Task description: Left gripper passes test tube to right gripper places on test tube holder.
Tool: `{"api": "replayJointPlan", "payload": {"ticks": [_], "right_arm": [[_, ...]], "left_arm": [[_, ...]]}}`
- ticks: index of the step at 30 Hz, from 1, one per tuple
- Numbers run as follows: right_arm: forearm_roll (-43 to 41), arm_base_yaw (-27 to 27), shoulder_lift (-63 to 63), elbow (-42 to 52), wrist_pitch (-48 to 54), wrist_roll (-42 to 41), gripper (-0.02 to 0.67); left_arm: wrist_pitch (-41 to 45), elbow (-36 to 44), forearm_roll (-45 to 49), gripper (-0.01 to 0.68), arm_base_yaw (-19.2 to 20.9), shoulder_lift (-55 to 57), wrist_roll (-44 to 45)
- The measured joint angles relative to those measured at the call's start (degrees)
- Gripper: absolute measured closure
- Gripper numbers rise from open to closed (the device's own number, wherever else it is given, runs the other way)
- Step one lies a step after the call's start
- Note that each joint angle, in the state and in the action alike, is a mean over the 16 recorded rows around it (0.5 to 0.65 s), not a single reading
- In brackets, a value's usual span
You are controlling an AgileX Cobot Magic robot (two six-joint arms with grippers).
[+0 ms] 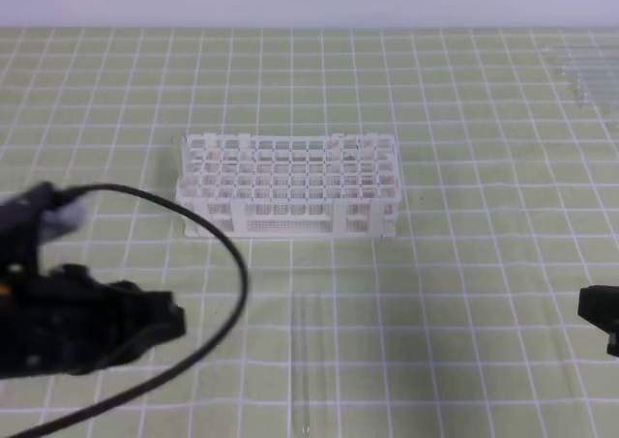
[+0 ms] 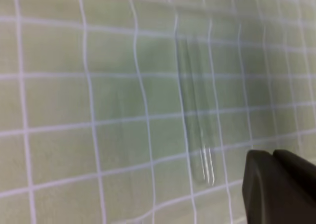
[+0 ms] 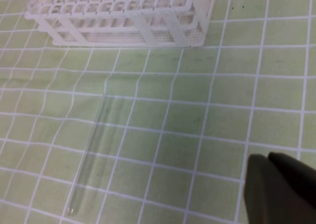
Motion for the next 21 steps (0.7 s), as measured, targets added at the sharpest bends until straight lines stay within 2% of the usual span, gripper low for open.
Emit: {"api": "replayJointPlan", "payload": {"ticks": [7,14,21], "right_arm": [[-0.1,0.0,0.0,0.0,0.2,-0.1,0.666],[-0.3,0.0,0.0,0.2,0.8,-0.1,0.666],[-0.7,0.0,0.0,0.7,1.2,-0.2,0.666]], "left_arm": [[-3.3,-3.0,4.5,0.674,-11.5,10.1,-6.5],[0.2,-11.7,15.4,0.674,-21.9,19.9,-18.0],[7.0,-21.2,24.1,0.669,-28.4,27.5,-26.3]]}}
